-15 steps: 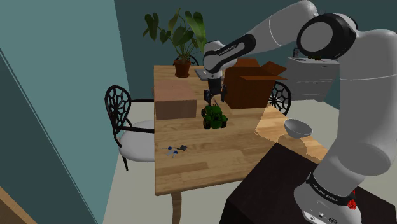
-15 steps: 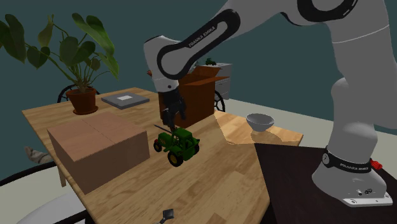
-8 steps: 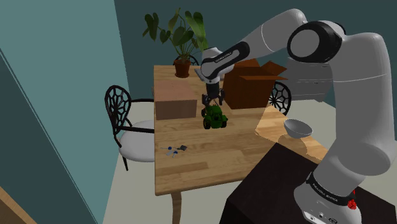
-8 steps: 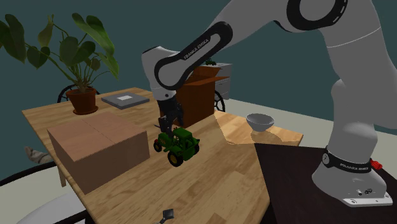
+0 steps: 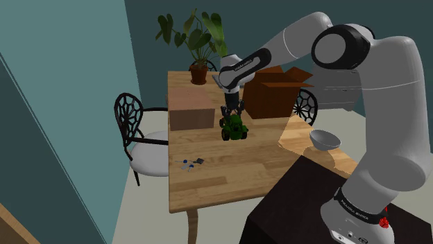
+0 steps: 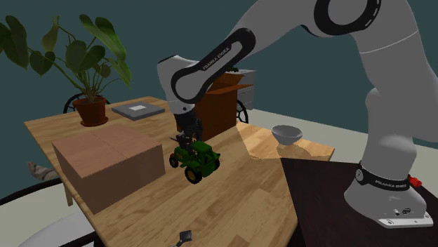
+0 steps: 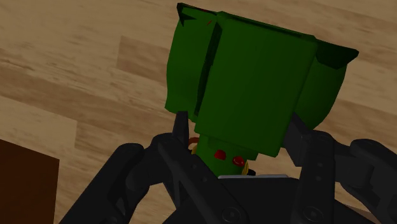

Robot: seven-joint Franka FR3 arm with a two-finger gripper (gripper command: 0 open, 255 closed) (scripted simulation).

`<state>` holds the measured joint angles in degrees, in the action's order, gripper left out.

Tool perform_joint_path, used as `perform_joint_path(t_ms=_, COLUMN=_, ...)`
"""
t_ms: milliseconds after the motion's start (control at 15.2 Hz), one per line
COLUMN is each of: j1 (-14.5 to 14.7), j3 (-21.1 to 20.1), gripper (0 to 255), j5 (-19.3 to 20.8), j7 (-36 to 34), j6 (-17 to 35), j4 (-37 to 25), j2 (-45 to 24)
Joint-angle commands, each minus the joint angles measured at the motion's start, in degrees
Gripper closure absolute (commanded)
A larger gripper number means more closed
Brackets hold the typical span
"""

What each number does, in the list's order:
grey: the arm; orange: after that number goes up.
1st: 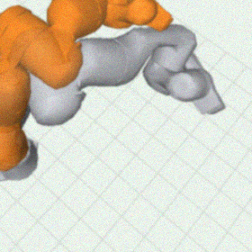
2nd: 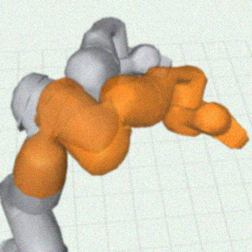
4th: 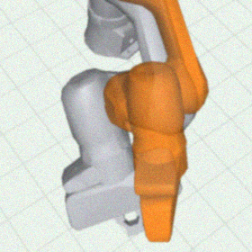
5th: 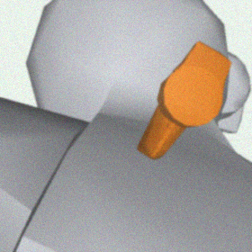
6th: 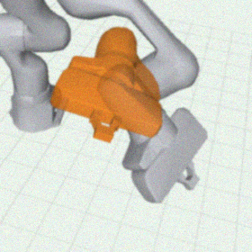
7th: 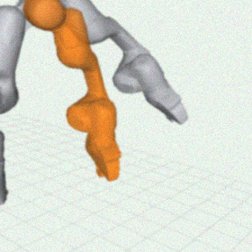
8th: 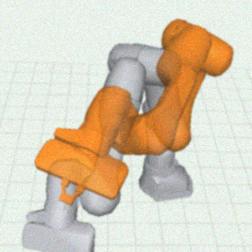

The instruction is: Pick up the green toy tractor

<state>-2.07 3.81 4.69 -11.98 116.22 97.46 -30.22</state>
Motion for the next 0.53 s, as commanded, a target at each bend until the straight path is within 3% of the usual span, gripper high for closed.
perform_joint_path(t_ms=0, j1=-0.01, j3=0.01, gripper=255, j5=0.00, j7=0.01, j6=0.06, j4=0.00, j2=-0.10)
perform_joint_path(t_ms=462, j1=0.02, j3=0.01, gripper=255, j5=0.00, j7=0.13, j6=-1.63, j4=-0.52, j2=1.08)
